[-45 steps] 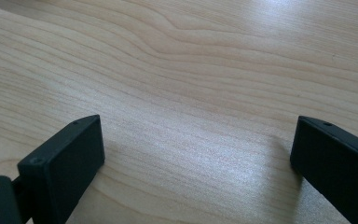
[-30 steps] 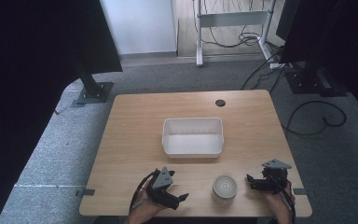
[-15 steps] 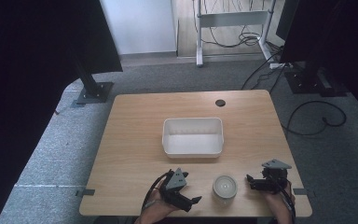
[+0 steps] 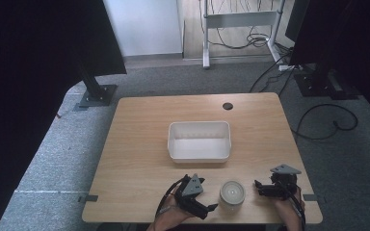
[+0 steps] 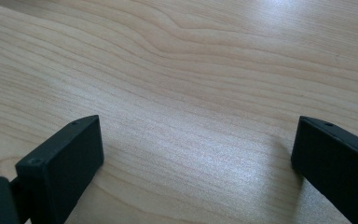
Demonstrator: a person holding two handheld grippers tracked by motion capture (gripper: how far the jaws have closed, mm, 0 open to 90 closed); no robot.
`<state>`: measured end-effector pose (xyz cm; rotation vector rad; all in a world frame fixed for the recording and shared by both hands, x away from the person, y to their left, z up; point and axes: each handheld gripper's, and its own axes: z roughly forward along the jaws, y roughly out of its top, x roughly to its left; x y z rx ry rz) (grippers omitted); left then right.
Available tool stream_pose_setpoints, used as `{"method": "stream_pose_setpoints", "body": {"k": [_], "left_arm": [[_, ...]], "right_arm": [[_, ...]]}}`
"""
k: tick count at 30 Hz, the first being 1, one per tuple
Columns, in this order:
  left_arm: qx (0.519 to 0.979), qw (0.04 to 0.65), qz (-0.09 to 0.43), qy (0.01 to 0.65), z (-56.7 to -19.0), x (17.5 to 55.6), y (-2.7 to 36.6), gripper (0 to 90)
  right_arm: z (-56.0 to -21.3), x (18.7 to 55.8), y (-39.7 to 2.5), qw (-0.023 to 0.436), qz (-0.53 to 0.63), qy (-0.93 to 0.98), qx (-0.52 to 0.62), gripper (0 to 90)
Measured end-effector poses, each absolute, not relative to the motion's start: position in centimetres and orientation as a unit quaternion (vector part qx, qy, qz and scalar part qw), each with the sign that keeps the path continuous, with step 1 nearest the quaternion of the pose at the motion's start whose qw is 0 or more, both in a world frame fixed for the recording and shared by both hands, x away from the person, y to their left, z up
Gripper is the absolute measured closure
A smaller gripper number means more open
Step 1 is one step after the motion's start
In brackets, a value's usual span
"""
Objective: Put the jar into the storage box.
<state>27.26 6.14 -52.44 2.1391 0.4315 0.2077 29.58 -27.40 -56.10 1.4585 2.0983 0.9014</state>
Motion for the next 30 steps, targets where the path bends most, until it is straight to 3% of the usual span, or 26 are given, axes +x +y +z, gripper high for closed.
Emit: {"method": "stream_pose_setpoints", "body": {"k": [30], "left_arm": [[0.878,0.452,0.075,0.141,-53.3,27.0,1.0,3.6]], "right_arm": [[-56.1,29.6,-27.4,0.214,0.326,0.758,0.523,1.7]]}}
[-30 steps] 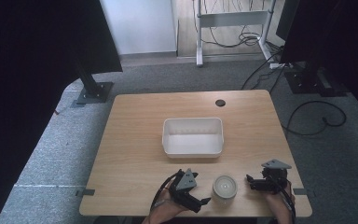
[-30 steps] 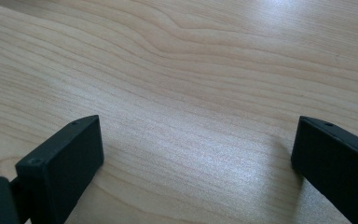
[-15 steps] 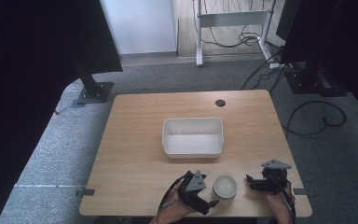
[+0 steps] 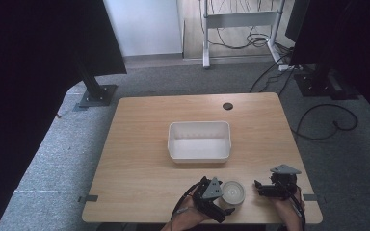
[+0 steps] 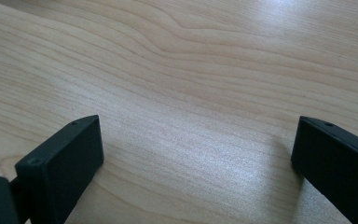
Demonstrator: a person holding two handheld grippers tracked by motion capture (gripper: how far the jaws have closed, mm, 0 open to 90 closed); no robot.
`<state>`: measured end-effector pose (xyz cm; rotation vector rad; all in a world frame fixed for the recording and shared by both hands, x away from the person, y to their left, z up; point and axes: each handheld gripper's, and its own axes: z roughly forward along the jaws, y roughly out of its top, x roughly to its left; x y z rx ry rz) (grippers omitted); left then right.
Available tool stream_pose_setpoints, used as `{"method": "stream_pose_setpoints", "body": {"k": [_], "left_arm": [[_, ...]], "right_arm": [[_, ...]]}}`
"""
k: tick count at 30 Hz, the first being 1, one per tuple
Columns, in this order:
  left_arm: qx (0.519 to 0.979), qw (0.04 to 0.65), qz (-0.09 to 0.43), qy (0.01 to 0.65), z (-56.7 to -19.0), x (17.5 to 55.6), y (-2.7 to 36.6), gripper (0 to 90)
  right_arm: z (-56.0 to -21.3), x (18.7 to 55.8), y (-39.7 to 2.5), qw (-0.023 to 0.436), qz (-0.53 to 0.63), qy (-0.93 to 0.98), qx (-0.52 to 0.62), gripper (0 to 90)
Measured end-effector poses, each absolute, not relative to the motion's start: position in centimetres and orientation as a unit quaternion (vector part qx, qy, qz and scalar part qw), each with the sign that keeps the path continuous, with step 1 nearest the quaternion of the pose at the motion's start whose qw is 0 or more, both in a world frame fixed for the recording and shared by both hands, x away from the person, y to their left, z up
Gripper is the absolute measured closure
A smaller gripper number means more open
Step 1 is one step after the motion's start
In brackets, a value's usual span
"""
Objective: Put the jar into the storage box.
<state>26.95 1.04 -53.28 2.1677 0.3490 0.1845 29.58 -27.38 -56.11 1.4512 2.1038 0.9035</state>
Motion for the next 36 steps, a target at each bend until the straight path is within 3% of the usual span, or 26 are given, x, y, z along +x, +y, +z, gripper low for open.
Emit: {"method": "stream_pose_setpoints", "body": {"k": [15,36], "left_arm": [[0.888,0.435,0.078,0.129,-54.1,27.4,-1.1,8.4],[0.885,0.436,0.092,0.135,-53.1,27.3,-1.0,9.7]], "right_arm": [[-56.1,29.6,-27.4,0.214,0.326,0.759,0.522,1.7],[-56.1,29.6,-27.4,0.213,0.326,0.759,0.522,1.7]]}}
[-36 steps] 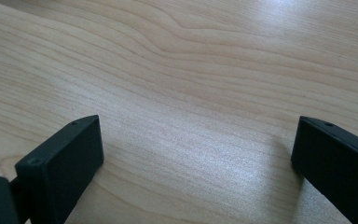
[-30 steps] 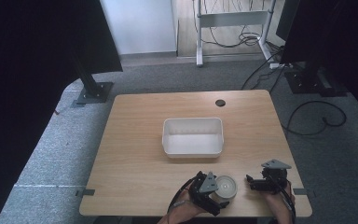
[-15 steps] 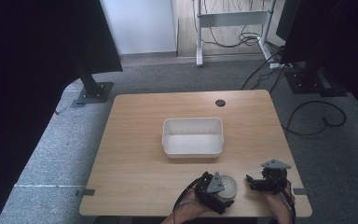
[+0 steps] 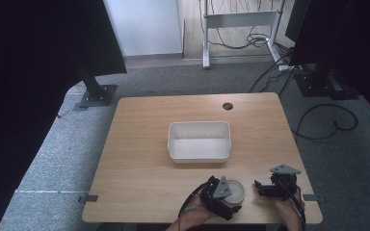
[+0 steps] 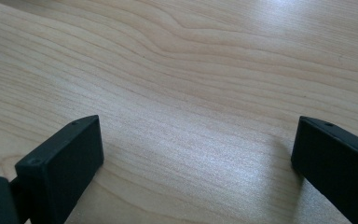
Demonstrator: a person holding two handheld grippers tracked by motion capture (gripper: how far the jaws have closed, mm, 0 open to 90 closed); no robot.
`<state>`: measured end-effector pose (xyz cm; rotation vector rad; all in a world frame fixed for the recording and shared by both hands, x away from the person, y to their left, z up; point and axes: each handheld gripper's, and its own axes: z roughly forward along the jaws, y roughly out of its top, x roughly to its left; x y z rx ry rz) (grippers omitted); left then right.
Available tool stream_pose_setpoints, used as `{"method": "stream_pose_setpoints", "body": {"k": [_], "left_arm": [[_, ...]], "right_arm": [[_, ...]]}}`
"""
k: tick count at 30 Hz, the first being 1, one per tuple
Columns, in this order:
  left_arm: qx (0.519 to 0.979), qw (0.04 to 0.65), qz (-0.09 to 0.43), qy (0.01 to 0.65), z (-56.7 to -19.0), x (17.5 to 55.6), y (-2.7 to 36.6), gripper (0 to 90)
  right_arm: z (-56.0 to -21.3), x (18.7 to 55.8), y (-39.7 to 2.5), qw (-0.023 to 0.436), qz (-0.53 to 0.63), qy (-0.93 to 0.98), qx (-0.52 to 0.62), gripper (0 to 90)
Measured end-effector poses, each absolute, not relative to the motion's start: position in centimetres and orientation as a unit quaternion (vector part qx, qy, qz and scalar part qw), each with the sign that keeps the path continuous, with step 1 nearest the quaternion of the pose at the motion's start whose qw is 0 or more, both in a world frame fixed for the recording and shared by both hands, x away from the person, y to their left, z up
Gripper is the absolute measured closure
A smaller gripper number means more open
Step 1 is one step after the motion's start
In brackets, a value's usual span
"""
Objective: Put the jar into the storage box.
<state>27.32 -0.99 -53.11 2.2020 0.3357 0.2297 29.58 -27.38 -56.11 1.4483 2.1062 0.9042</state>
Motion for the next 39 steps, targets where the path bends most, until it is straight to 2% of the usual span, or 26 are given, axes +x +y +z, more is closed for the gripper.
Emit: {"method": "stream_pose_setpoints", "body": {"k": [39], "left_arm": [[0.876,0.431,0.122,0.179,-50.9,30.6,2.5,9.7]], "right_arm": [[-56.1,29.6,-27.4,0.213,0.326,0.759,0.521,1.7]]}}
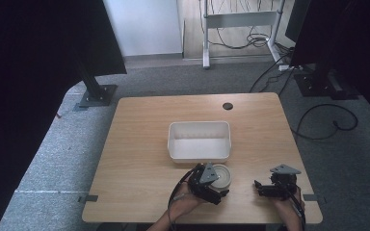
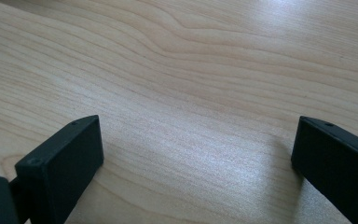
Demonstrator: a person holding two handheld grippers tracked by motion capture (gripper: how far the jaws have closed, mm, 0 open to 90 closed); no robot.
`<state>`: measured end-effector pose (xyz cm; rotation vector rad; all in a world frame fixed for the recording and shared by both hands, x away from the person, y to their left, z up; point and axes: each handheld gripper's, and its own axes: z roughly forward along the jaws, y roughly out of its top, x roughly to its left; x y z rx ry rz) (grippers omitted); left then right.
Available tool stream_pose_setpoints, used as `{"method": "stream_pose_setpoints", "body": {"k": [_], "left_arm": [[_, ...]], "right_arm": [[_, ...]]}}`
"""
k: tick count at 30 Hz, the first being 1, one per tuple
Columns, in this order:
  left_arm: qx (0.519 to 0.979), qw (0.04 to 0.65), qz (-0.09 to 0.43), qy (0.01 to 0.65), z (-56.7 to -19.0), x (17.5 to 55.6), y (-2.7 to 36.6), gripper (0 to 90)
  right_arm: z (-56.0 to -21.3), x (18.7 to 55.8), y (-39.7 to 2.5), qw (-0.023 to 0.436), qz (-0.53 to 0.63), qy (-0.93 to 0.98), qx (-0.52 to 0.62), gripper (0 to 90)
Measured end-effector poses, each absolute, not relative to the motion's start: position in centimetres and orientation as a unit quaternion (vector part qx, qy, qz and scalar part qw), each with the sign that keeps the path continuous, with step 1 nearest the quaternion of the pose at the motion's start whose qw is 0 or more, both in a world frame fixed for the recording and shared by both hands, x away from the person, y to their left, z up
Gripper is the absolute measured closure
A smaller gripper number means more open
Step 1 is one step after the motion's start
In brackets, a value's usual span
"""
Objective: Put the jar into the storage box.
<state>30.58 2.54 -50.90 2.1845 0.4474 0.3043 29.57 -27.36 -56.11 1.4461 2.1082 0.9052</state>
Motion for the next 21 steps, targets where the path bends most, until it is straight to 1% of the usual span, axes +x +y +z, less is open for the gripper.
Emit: {"method": "stream_pose_setpoints", "body": {"k": [21], "left_arm": [[0.866,0.430,0.143,0.209,-49.8,32.8,4.6,9.6]], "right_arm": [[-56.1,29.5,-27.4,0.213,0.326,0.759,0.521,1.7]]}}
